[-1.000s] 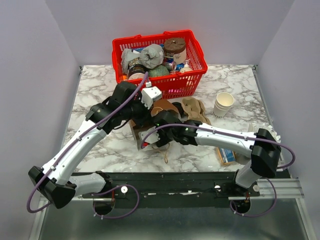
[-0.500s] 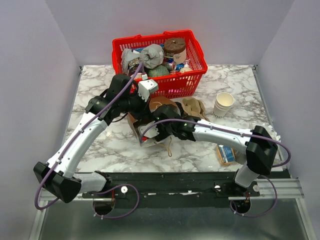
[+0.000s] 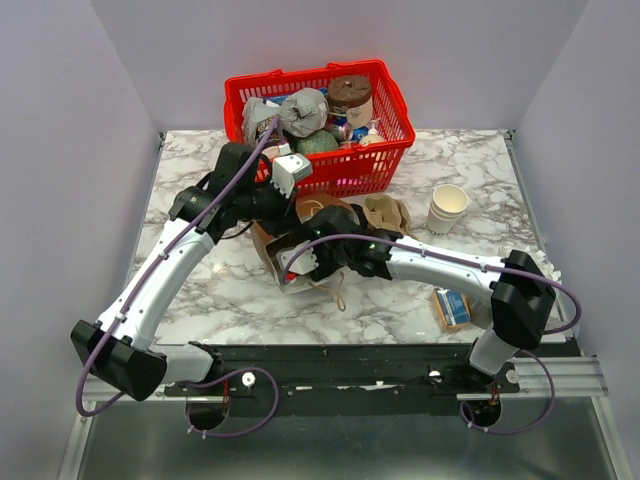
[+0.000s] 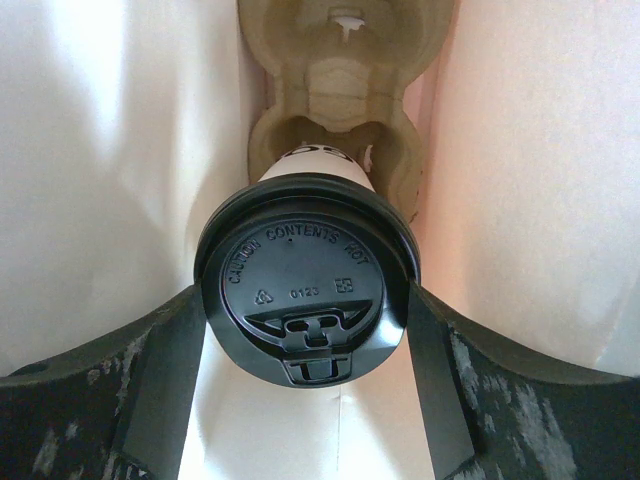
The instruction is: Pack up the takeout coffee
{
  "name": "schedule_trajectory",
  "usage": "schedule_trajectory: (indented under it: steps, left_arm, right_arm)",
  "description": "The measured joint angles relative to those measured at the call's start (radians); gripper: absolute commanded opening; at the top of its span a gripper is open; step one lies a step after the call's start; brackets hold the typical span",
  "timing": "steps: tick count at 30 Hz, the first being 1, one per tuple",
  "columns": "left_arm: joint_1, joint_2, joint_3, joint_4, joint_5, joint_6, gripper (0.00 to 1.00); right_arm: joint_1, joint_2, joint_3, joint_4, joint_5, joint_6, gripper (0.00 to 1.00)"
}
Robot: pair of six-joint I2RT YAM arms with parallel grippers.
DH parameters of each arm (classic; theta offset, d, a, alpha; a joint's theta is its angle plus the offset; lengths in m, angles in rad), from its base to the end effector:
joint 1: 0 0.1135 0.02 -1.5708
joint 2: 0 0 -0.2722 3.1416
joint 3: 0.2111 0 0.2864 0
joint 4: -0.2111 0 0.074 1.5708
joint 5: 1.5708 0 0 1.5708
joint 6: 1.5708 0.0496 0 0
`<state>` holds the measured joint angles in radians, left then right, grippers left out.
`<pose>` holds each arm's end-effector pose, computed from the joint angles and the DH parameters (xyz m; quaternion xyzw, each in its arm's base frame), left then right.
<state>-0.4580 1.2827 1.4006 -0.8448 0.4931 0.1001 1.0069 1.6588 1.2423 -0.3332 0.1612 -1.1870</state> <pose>0.2602 -0.1544 0.3888 0.3398 0.8229 -0.2898 0.3512 0.2282 0.3459 0.2424 -0.7986 0.4456 -0.1093 0.3896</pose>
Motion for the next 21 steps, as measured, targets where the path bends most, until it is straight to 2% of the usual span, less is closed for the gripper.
schedule_trajectory:
  steps: [15, 21]
  left_arm:
    - [0.040, 0.045, 0.050, -0.028, 0.020, 0.024, 0.00]
    - [0.043, 0.060, 0.079, -0.057, 0.014, 0.042, 0.00]
  right_arm:
    - [-0.002, -0.061, 0.000, 0.054, -0.122, -0.052, 0.01]
    - [-0.002, -0.054, 0.000, 0.057, -0.122, -0.063, 0.01]
